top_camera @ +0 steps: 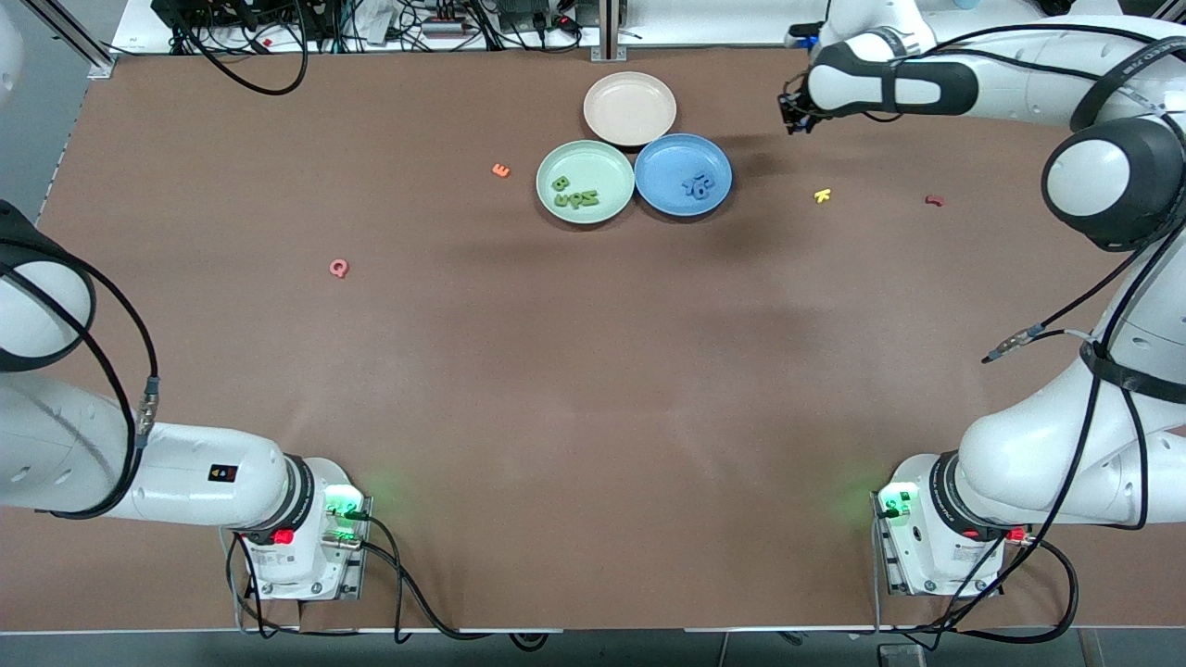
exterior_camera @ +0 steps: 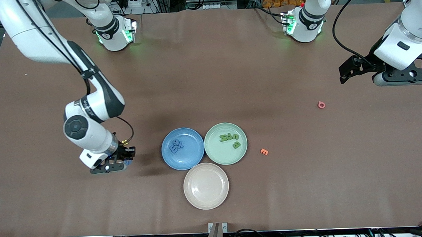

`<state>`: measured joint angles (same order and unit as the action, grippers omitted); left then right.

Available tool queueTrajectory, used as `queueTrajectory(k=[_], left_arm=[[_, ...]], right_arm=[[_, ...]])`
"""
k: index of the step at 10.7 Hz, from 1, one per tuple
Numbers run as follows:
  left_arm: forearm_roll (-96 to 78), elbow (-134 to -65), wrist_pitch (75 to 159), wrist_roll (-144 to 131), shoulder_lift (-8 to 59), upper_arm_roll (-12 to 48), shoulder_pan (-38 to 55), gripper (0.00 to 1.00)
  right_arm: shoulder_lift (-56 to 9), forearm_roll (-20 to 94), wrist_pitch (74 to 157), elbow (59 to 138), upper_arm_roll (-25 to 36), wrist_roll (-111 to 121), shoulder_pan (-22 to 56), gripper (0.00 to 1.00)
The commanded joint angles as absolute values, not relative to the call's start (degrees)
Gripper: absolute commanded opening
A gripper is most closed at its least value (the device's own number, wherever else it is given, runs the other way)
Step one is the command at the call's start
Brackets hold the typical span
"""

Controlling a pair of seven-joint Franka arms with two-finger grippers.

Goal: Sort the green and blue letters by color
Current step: 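Carry the blue G over the blue plate and open the right gripper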

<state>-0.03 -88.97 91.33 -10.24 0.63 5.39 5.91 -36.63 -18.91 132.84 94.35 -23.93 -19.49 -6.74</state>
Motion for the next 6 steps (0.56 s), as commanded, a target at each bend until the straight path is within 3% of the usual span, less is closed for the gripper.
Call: queueTrajectory(k=[1,6], left_arm=[[-0.4,-88.0,90.3,-9.2,0.9,5.4,5.8,1.0],[-0.4,-88.0,90.3,-9.1,0.9,5.4,5.7,1.0]], right_arm=[[-37.1,-18.9,130.7,91.2,-23.6,-26.3,-1.5,0.0],[-37.6,-19.3,130.6,88.7,-23.3,-34.0,7.5,0.0]])
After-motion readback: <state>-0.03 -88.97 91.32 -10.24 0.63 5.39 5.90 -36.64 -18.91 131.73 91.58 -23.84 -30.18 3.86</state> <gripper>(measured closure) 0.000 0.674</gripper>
